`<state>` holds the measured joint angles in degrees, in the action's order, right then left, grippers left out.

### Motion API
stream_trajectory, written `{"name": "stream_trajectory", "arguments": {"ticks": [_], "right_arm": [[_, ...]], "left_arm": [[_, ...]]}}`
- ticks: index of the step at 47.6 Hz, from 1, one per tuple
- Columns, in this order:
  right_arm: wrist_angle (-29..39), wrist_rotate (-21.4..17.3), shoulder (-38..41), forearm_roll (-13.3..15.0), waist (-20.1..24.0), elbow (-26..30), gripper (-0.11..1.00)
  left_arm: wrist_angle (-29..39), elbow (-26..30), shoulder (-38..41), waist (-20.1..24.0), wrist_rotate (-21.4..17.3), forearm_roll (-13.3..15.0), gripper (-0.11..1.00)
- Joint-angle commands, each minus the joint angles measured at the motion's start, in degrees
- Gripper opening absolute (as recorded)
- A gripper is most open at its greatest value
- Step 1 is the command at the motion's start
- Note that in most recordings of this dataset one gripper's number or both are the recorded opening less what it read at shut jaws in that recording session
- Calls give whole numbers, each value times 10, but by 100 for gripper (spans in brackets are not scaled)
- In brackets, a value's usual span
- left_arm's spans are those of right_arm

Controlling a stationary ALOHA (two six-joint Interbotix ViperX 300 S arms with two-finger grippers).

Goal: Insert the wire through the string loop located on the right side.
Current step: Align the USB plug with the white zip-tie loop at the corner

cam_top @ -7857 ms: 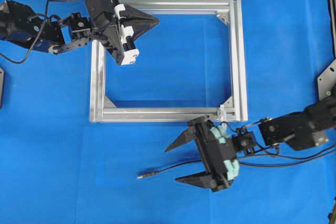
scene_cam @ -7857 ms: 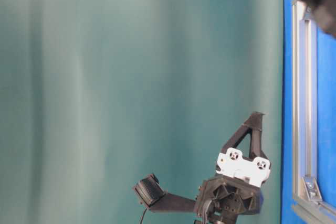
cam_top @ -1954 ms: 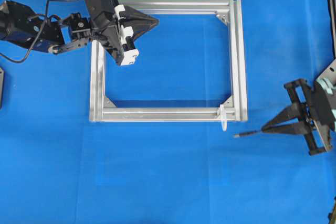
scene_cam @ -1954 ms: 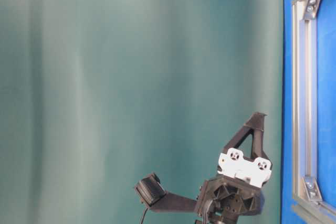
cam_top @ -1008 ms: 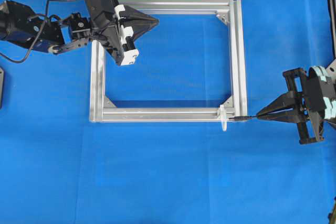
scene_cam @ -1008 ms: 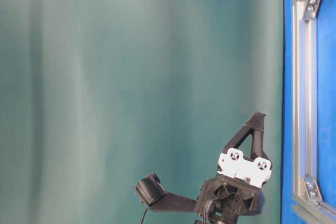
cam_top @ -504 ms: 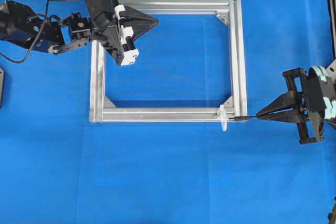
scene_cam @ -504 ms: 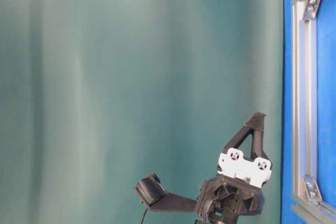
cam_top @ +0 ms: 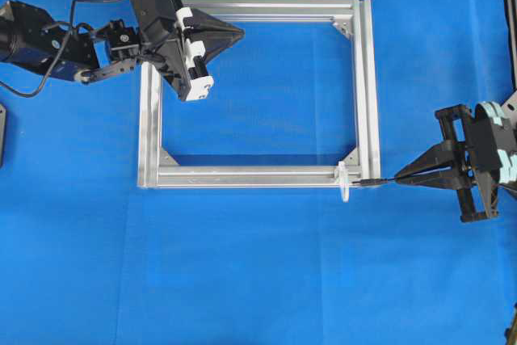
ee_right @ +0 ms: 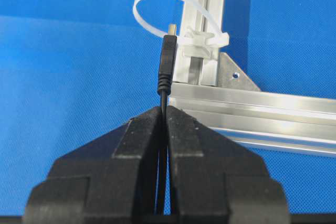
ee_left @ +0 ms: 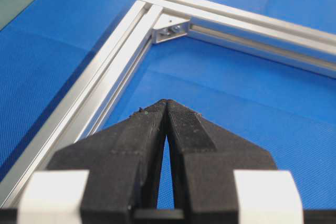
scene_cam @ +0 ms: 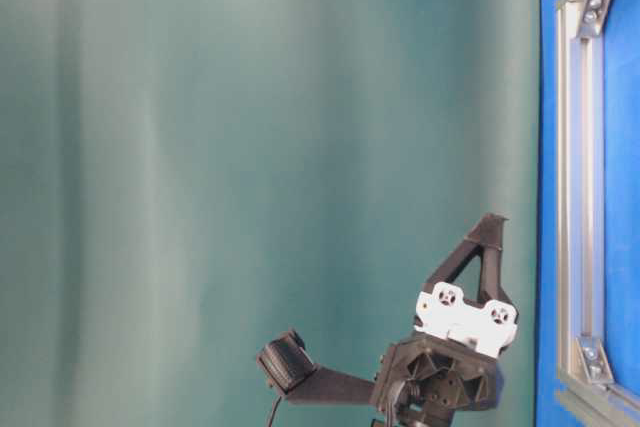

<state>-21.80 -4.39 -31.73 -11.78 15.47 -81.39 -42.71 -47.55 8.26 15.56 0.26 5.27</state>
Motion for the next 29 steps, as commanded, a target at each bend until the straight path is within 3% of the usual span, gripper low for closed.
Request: {"name": "stream_trajectory", "arguments": {"ticks": [1, 29], "right_arm": [[-6, 1, 0, 1, -1, 7, -4], [-16, 0, 13, 1, 0, 19, -4]], "left_arm": [[-5, 9, -18, 0, 1, -2, 0], [-5, 9, -18, -1, 1, -2, 0]]}}
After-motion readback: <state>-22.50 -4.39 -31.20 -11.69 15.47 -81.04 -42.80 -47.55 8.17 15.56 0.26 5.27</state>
